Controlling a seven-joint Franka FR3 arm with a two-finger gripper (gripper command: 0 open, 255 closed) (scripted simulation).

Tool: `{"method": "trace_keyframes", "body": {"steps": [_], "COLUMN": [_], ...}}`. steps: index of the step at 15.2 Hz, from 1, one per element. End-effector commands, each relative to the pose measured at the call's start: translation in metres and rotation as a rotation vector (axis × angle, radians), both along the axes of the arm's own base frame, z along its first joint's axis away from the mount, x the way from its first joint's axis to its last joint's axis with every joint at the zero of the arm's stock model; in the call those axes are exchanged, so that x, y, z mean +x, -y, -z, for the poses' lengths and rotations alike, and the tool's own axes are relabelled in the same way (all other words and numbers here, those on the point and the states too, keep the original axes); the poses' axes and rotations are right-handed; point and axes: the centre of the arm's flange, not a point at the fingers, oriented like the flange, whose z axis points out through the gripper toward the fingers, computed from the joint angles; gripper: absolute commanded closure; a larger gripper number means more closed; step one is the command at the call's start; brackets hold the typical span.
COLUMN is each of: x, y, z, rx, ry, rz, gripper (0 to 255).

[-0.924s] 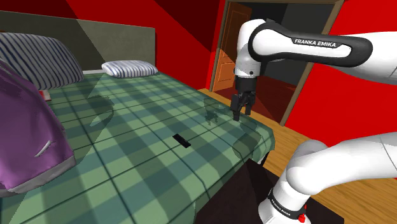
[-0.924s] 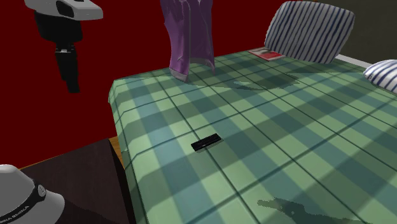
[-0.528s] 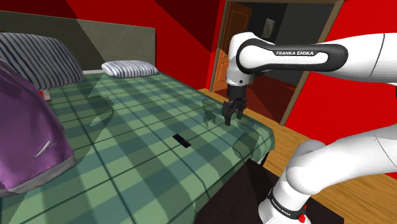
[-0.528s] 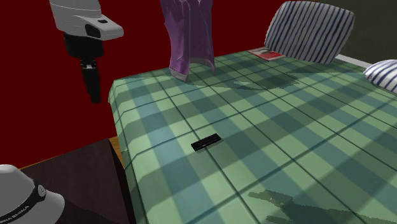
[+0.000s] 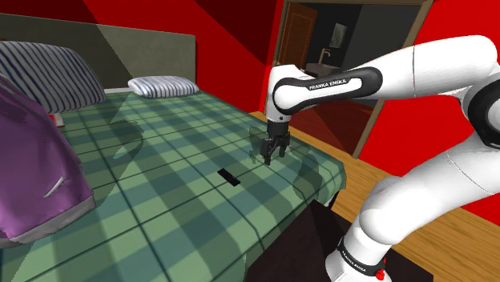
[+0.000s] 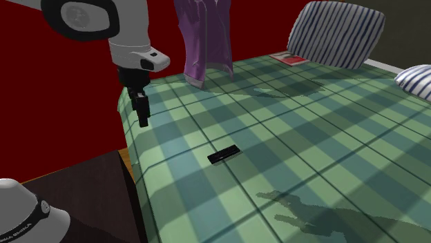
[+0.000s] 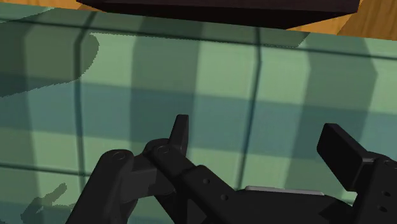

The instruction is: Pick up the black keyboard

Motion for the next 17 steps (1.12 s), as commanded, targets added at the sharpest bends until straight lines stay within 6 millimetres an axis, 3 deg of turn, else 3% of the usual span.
{"method": "trace_keyframes", "body": {"steps": [1, 17], "x": [0.016, 0.157], "y": [0.003, 0.021], "z": [0.019, 0.161], "rx": [-0.005, -0.048], "ry": [0.013, 0.094], "rz": [-0.004, -0.034], "gripper": [0, 0]}}
